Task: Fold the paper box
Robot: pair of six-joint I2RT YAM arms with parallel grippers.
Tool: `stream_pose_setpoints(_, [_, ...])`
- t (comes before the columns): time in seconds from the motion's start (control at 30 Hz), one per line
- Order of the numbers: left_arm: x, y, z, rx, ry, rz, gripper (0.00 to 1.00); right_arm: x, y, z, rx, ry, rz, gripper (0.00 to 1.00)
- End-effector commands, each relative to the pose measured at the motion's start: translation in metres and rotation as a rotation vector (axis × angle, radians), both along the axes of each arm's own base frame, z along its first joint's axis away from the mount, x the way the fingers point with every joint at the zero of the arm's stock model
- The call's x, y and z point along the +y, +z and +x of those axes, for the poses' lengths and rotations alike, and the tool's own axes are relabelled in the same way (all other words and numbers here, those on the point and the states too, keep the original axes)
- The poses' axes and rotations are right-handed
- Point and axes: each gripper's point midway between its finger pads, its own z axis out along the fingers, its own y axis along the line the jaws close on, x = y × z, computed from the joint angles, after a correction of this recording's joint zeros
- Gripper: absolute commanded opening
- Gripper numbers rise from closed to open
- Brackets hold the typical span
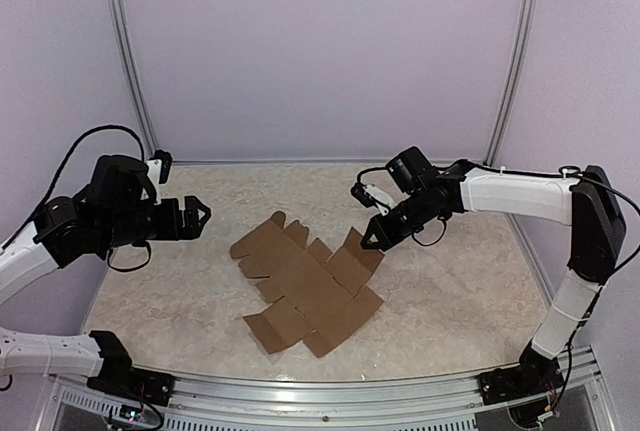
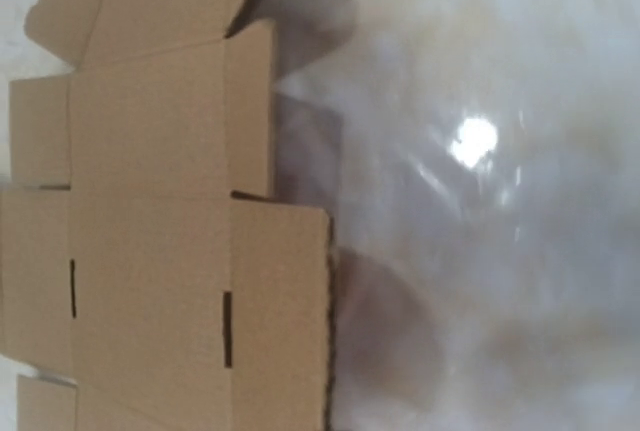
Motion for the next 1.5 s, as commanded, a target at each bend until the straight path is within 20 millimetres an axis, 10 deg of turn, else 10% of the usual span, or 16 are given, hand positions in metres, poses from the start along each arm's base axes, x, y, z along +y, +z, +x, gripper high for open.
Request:
stream_pose_setpoints(0.0, [-0.002,0.007,-0.004,-0.003,-0.039,0.027,0.99,-0.001,-0.011,-0.016,-0.034,0.219,-0.162,0.00])
stream_pose_setpoints(1.0, [-0.020,-0.006,-0.006,0.019,-0.100,0.020,0.99,0.052,-0.035,0.023,-0.391,0.836,-0.543,0.00])
stream_pose_setpoints(1.2, [-0.019,-0.006,-0.002,0.014,-0.093,0.046,0.99,0.056,-0.004,0.033,-0.474,0.734,-0.510,0.31])
stream_pose_setpoints(1.47, [-0.023,0.003,0.004,-0.007,-0.105,0.073,0.99,0.022,0.028,0.030,-0.530,0.524,-0.505,0.39])
